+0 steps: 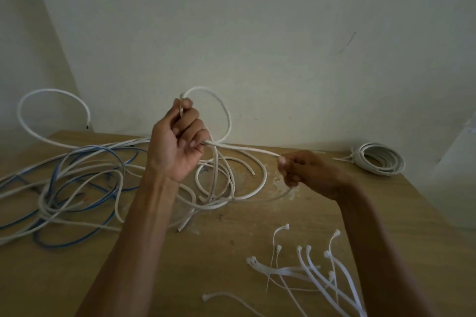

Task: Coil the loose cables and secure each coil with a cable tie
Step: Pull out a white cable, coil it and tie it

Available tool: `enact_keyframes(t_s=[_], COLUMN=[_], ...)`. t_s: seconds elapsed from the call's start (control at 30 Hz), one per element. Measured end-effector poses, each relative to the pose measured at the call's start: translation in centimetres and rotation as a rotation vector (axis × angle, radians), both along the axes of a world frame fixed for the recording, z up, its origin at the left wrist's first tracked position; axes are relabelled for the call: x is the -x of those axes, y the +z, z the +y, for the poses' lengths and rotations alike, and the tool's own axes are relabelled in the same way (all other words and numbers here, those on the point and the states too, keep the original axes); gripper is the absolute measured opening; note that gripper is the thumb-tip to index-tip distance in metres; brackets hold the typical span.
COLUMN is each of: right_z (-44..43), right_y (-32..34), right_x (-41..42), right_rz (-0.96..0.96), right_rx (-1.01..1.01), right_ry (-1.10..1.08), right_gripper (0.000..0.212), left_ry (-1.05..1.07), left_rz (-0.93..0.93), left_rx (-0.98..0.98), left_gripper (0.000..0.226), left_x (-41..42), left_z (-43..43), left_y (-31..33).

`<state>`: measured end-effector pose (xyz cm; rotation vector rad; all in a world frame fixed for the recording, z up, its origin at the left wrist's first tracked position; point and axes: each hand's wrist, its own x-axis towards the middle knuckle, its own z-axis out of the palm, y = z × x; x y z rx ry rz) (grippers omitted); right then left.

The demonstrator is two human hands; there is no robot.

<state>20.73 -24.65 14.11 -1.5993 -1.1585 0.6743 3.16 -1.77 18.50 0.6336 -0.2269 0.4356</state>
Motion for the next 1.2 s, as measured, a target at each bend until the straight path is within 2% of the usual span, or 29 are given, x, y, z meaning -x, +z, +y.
enact_keyframes(t_s=[0.07, 0.1, 0.2, 0.3, 0.33, 0.4, 0.47, 0.57, 0.63, 0.67, 0.7, 0.73, 0.77, 0.8, 0.9, 0.93, 0.97, 1.0, 1.03, 1.07, 1.17, 1.2], right_z=[-0.4, -0.5, -2.2, -4.9, -5.6, -6.3, -5.7, -3.1, -1.5, -0.9, -0.7, -0.6, -0.5, -0.2, 0.8, 1.0, 0.8, 0.5, -0.1, -0.7, -1.8, -1.9], right_y=[-0.2, -0.1, 0.2, 0.4, 0.5, 0.9, 1.4, 1.9, 2.3, 2.7, 3.2, 3.6, 4.0, 4.1, 3.1, 2.7, 2.5, 2.4, 2.5, 2.5, 2.3, 2.1], right_x=[-1.1, -1.6, -2.8, -3.8, -4.0, -4.3, -4.2, -3.6, -2.7, -1.9, -1.2, -0.6, 0.1, 0.8, 1.8, 1.8, 1.5, 1.1, 0.6, 0.1, -1.0, -1.6], right_rz=[0.184, 0.202, 0.032, -0.027, -0.061, -0.083, 0.113, 0.668, 0.944, 1.032, 1.071, 1.033, 0.896, 0.631, -0.492, -0.755, -0.881, -0.89, -0.818, -0.661, 0.055, 0.202], right_rx=[-0.072, -0.078, 0.054, 0.184, 0.209, 0.183, 0.049, -0.243, -0.412, -0.485, -0.533, -0.54, -0.517, -0.463, -0.23, -0.129, -0.021, 0.075, 0.141, 0.146, -0.123, -0.211], right_ry=[-0.076, -0.135, -0.228, 0.009, 0.007, -0.146, -0.297, -0.367, -0.3, -0.219, -0.144, -0.116, -0.162, -0.274, -0.657, -0.741, -0.792, -0.803, -0.775, -0.728, -0.645, -0.671], right_gripper=[0.043, 0.044, 0.041, 0.026, 0.028, 0.049, 0.059, 0.041, 0.024, 0.016, 0.018, 0.024, 0.027, 0.028, 0.023, 0.022, 0.022, 0.021, 0.02, 0.022, 0.05, 0.052], left_ry=[0.04, 0.062, 0.069, 0.061, 0.056, 0.058, 0.071, 0.109, 0.153, 0.187, 0.224, 0.258, 0.282, 0.297, 0.322, 0.308, 0.285, 0.26, 0.238, 0.213, 0.132, 0.117], left_rz=[0.021, 0.031, 0.042, 0.114, 0.134, 0.155, 0.164, 0.193, 0.201, 0.211, 0.224, 0.233, 0.232, 0.227, 0.212, 0.205, 0.202, 0.2, 0.2, 0.198, 0.182, 0.189], left_rx=[-0.028, -0.032, -0.012, 0.003, 0.006, 0.011, -0.012, -0.164, -0.306, -0.38, -0.447, -0.494, -0.517, -0.528, -0.571, -0.56, -0.52, -0.462, -0.397, -0.332, -0.218, -0.222], left_gripper=[0.04, 0.041, 0.045, 0.05, 0.051, 0.052, 0.049, 0.042, 0.036, 0.034, 0.033, 0.032, 0.031, 0.031, 0.032, 0.032, 0.032, 0.032, 0.031, 0.03, 0.015, 0.013], left_x=[0.0, -0.2, -0.8, -0.9, -0.9, -1.0, -1.3, -1.7, -1.8, -1.8, -1.8, -1.8, -1.9, -1.9, -1.8, -1.7, -1.5, -1.3, -1.0, -0.6, 0.1, 0.2], left_z=[0.1, 0.0, -0.3, -0.3, -0.4, -0.7, -1.2, -2.3, -3.0, -3.4, -3.7, -4.0, -4.1, -4.3, -4.1, -3.9, -3.5, -3.1, -2.6, -2.2, -1.3, -1.2], left_y=[-0.2, -0.3, -0.4, -0.5, -0.5, -0.6, -0.7, -0.7, -0.7, -0.8, -0.8, -0.8, -0.9, -0.8, -0.8, -0.8, -0.8, -0.7, -0.5, -0.3, 0.3, 0.4])
